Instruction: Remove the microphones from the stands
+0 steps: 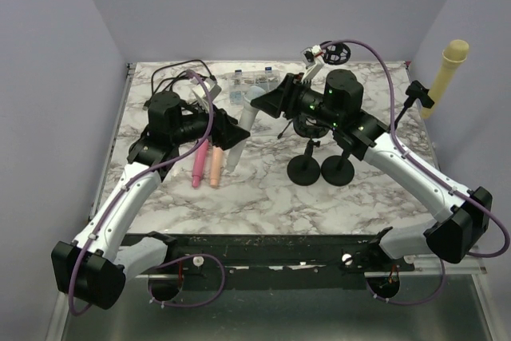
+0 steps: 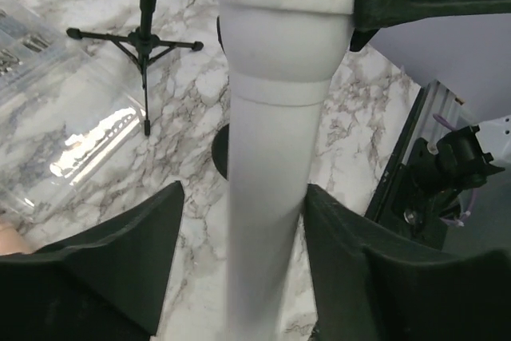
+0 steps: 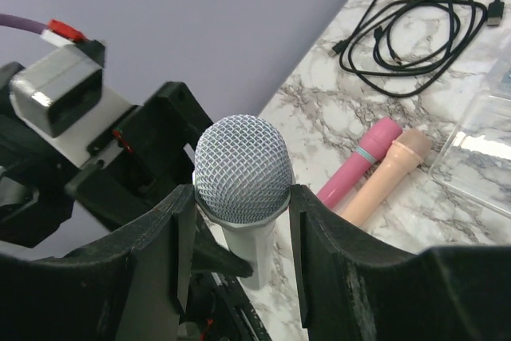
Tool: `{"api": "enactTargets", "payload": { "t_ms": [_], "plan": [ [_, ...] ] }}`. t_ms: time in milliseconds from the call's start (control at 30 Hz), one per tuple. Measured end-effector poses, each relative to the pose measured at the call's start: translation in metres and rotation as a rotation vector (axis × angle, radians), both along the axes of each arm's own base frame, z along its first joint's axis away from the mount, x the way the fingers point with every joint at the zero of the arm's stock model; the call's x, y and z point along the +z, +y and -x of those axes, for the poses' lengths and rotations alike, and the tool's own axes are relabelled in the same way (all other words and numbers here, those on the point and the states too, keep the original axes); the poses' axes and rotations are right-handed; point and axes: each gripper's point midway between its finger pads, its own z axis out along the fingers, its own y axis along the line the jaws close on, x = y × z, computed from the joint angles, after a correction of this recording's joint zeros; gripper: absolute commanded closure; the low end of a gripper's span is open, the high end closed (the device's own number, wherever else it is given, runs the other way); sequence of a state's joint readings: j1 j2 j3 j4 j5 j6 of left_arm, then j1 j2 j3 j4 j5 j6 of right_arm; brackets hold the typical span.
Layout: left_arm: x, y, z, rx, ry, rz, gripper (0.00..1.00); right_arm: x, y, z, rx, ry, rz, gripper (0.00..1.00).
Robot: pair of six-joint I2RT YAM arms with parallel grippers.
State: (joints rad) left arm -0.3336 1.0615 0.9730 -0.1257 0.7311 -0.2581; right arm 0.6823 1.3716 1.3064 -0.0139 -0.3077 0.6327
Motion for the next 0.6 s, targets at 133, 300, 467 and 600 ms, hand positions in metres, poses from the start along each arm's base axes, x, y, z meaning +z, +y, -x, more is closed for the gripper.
{"api": "enactTargets", "payload": {
  "t_ms": [133, 300, 467, 600],
  "plan": [
    [-0.008, 0.0, -0.003, 0.005, 0.03, -0.028, 0.98, 0.005, 0.0, 0.001, 0.0, -0.009, -0.024, 0.99],
    [-0.014, -0.001, 0.001, -0.014, 0.028, -0.064, 1.0, -0.001, 0.0, -0.001, -0.007, -0.003, -0.025, 0.49],
    [-0.021, 0.009, -0.011, 0.073, 0.013, -0.115, 1.0, -0.01, -0.008, -0.002, -0.043, -0.018, 0.034, 0.17],
    [-0.033, 0.031, -0.029, 0.209, 0.014, -0.19, 1.0, -0.004, -0.029, -0.001, -0.113, -0.07, 0.093, 0.17]
  ]
}}
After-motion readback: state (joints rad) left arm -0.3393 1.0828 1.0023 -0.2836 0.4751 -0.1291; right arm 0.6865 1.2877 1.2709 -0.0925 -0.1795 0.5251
